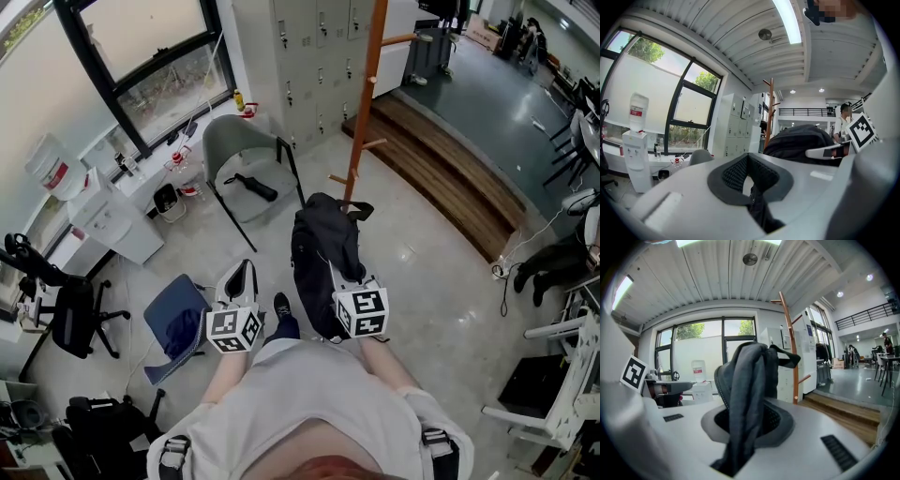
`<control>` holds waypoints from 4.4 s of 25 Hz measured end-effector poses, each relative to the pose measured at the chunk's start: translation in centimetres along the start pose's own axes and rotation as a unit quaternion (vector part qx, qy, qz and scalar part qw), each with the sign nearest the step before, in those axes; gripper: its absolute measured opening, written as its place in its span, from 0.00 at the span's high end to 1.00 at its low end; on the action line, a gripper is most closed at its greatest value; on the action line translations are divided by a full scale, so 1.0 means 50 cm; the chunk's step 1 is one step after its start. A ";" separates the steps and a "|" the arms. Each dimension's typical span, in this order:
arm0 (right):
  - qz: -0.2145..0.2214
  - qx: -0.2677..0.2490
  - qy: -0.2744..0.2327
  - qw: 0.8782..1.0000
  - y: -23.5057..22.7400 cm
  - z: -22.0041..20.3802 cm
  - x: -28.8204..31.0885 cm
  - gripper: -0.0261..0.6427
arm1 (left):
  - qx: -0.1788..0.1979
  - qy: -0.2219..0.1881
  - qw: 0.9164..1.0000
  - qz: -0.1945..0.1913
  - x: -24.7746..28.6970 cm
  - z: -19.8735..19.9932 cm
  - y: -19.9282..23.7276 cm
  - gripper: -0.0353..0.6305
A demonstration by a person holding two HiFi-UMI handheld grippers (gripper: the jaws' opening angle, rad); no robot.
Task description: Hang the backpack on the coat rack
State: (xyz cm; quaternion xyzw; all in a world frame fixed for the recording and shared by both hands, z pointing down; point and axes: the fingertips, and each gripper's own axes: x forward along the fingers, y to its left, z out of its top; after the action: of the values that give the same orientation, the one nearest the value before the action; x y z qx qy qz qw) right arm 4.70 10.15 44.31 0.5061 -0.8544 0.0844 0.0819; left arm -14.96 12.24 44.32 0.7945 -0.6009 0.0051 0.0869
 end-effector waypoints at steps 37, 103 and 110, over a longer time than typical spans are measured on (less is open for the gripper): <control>-0.076 0.029 0.009 0.997 -0.186 0.148 0.610 0.86 | -0.007 0.032 0.995 -0.095 0.671 0.093 0.299 0.93; -0.097 0.205 0.282 0.932 -0.300 -0.518 0.721 0.86 | 0.001 0.243 0.966 -0.088 0.626 -0.268 0.221 0.93; -0.110 0.243 0.270 0.925 -0.302 -0.544 0.701 0.86 | 0.002 0.250 0.964 -0.093 0.633 -0.281 0.221 0.93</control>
State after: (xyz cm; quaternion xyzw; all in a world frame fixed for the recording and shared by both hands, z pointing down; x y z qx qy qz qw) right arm 2.82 -20.64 79.56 0.5594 -0.6923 0.4132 0.1925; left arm -15.39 -18.84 63.18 0.8207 -0.4832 0.1968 0.2328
